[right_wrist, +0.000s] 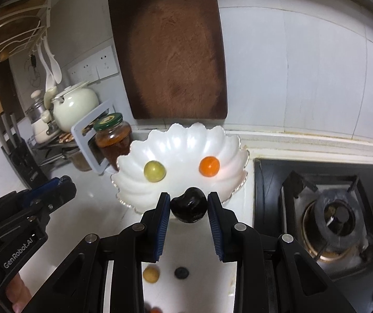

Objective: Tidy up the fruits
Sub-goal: 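Carry the blueberry and dark plum in both tools over the white bowl, then open both tools to drop the blueberry and plum into the bowl, then withdraw both tools from the bowl back toward the loose fruits, then close left tool on a dark plum while right tool closes on a reddish date, then carry the dark plum and reddish date in both tools over the bowl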

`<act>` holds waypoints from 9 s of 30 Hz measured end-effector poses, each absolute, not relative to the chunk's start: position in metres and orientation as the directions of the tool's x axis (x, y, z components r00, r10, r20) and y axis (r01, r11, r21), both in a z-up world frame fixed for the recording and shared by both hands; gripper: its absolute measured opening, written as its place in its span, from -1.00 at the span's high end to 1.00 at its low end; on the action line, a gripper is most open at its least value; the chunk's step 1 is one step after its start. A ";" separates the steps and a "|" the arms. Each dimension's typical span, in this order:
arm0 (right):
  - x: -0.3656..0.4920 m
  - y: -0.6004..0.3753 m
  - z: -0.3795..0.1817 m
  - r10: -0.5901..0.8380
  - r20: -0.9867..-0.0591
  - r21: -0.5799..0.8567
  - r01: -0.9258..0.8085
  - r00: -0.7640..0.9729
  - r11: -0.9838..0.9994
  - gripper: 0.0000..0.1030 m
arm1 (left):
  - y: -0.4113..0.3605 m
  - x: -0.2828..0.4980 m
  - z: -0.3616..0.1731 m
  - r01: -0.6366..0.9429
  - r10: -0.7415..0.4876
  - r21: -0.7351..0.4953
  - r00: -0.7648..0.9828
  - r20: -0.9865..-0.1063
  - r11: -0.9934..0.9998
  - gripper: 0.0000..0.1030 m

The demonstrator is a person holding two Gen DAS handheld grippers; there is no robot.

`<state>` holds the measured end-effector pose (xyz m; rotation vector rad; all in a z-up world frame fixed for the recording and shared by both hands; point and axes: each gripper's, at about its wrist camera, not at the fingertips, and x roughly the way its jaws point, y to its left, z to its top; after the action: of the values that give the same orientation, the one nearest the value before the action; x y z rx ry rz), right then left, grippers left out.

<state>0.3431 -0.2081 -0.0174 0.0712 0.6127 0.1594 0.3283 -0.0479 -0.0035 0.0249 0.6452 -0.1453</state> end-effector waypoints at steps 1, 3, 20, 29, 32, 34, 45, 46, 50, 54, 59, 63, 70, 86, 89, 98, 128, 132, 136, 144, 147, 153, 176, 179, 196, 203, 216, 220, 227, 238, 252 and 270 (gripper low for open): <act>0.346 -0.209 -0.016 0.169 -0.565 0.111 -0.129 0.808 0.986 0.40 | -0.049 0.331 -0.004 0.142 -0.124 -0.018 0.790 -0.600 0.990 0.55; 0.354 -0.210 -0.016 0.158 -0.565 0.098 -0.124 0.810 0.987 0.40 | -0.053 0.338 -0.004 0.140 -0.115 -0.005 0.791 -0.601 0.990 0.55; 0.427 -0.215 -0.041 0.136 -0.655 0.061 -0.127 0.744 0.990 0.40 | -0.072 0.419 -0.043 0.144 -0.114 -0.020 0.679 -0.725 0.989 0.55; 0.457 -0.211 -0.062 0.146 -0.723 0.059 -0.151 0.675 0.987 0.40 | -0.077 0.454 -0.074 0.152 -0.118 -0.035 0.584 -0.803 0.988 0.55; 0.465 -0.211 -0.069 0.147 -0.742 0.061 -0.152 0.654 0.986 0.40 | -0.079 0.463 -0.083 0.152 -0.110 -0.029 0.560 -0.821 0.988 0.55; 0.469 -0.212 -0.074 0.147 -0.756 0.063 -0.153 0.638 0.986 0.40 | -0.079 0.468 -0.088 0.147 -0.108 -0.032 0.546 -0.831 0.989 0.55; 0.478 -0.213 -0.083 0.138 -0.773 0.056 -0.149 0.620 0.987 0.14 | -0.081 0.472 -0.092 0.147 -0.087 -0.006 0.548 -0.832 0.989 0.12; 0.478 -0.212 -0.082 0.132 -0.771 0.050 -0.147 0.623 0.988 0.14 | -0.080 0.471 -0.091 0.144 -0.081 0.000 0.555 -0.828 0.990 0.11; 0.473 -0.217 -0.078 0.119 -0.766 0.048 -0.129 0.632 0.991 0.14 | -0.073 0.465 -0.082 0.122 -0.065 0.006 0.576 -0.815 0.993 -0.02; 0.465 -0.221 -0.071 0.116 -0.761 0.052 -0.117 0.639 0.992 0.14 | -0.066 0.454 -0.070 0.113 -0.056 0.015 0.602 -0.796 0.993 -0.07; 0.444 -0.220 -0.057 0.108 -0.733 0.036 -0.120 0.671 0.992 0.14 | -0.059 0.434 -0.055 0.111 -0.035 0.048 0.643 -0.765 0.993 -0.18; 0.428 -0.218 -0.043 0.104 -0.707 0.028 -0.120 0.699 0.992 0.14 | -0.055 0.416 -0.043 0.125 -0.041 0.059 0.670 -0.741 0.990 -0.29; 0.392 -0.214 -0.025 0.111 -0.672 0.022 -0.130 0.732 0.991 0.14 | -0.040 0.374 -0.019 0.130 -0.061 0.048 0.715 -0.696 0.990 -0.41; 0.314 -0.201 -0.020 0.097 -0.653 -0.006 -0.133 0.751 0.991 0.14 | -0.025 0.298 -0.009 0.179 -0.097 0.057 0.744 -0.661 0.982 -0.44; 0.304 -0.200 -0.017 0.098 -0.645 -0.001 -0.129 0.758 0.992 0.14 | -0.023 0.288 -0.010 0.198 -0.114 0.054 0.740 -0.663 0.979 -0.44; 0.277 -0.198 -0.025 0.108 -0.658 0.012 -0.133 0.745 0.991 0.14 | -0.026 0.263 -0.013 0.246 -0.130 0.084 0.737 -0.664 0.966 -0.44; 0.241 -0.199 -0.087 0.160 -0.757 0.059 -0.178 0.633 0.982 0.14 | -0.051 0.218 -0.069 0.394 -0.225 0.082 0.669 -0.709 0.915 -0.44; 0.240 -0.198 -0.095 0.159 -0.766 0.058 -0.180 0.623 0.982 0.14 | -0.055 0.216 -0.078 0.417 -0.237 0.084 0.657 -0.716 0.905 -0.44; 0.240 -0.196 -0.103 0.159 -0.776 0.055 -0.185 0.610 0.981 0.14 | -0.058 0.215 -0.087 0.428 -0.240 0.087 0.652 -0.720 0.900 -0.44; 0.241 -0.192 -0.116 0.159 -0.782 0.048 -0.197 0.602 0.979 0.15 | -0.063 0.217 -0.104 0.455 -0.255 0.086 0.634 -0.730 0.886 -0.44; 0.242 -0.191 -0.120 0.169 -0.784 0.060 -0.198 0.597 0.978 0.15 | -0.065 0.219 -0.109 0.466 -0.255 0.096 0.633 -0.731 0.880 -0.43; 0.244 -0.192 -0.127 0.170 -0.786 0.073 -0.183 0.595 0.980 0.16 | -0.068 0.224 -0.121 0.485 -0.270 0.082 0.609 -0.746 0.870 -0.31; 0.266 -0.195 -0.149 0.204 -0.808 0.146 -0.148 0.553 0.978 0.39 | -0.081 0.241 -0.148 0.551 -0.328 0.034 0.544 -0.772 0.834 0.14; 0.267 -0.194 -0.152 0.212 -0.812 0.156 -0.147 0.544 0.977 0.39 | -0.082 0.243 -0.149 0.556 -0.335 0.029 0.539 -0.773 0.831 0.21; 0.270 -0.193 -0.159 0.240 -0.820 0.190 -0.149 0.520 0.970 0.60 | -0.085 0.247 -0.155 0.557 -0.354 -0.006 0.519 -0.778 0.831 0.48; 0.268 -0.195 -0.156 0.243 -0.815 0.199 -0.140 0.526 0.970 0.60 | -0.078 0.246 -0.144 0.511 -0.345 -0.028 0.537 -0.770 0.859 0.48; 0.260 -0.196 -0.134 0.239 -0.777 0.181 -0.157 0.582 0.971 0.60 | -0.065 0.245 -0.115 0.433 -0.350 -0.087 0.577 -0.738 0.897 0.49; 0.258 -0.197 -0.121 0.237 -0.753 0.173 -0.163 0.613 0.971 0.60 | -0.061 0.245 -0.101 0.419 -0.349 -0.085 0.609 -0.712 0.904 0.49; 0.256 -0.197 -0.096 0.243 -0.705 0.166 -0.178 0.667 0.970 0.60 | -0.056 0.243 -0.077 0.393 -0.339 -0.075 0.665 -0.665 0.917 0.49; 0.263 -0.200 -0.057 0.232 -0.604 0.143 -0.184 0.762 0.973 0.60 | -0.051 0.252 -0.042 0.346 -0.308 -0.054 0.741 -0.596 0.937 0.49; 0.294 -0.200 -0.024 0.205 -0.510 0.116 -0.170 0.835 0.979 0.60 | -0.048 0.285 -0.014 0.273 -0.259 -0.059 0.793 -0.551 0.960 0.49; 0.360 -0.194 -0.008 0.195 -0.513 0.089 -0.175 0.836 0.981 0.60 | -0.036 0.349 0.005 0.223 -0.226 -0.073 0.804 -0.549 0.972 0.49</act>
<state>0.3603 -0.1944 -0.0079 0.0391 0.5467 0.1960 0.3487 -0.0364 0.0047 -0.0049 0.5889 -0.2404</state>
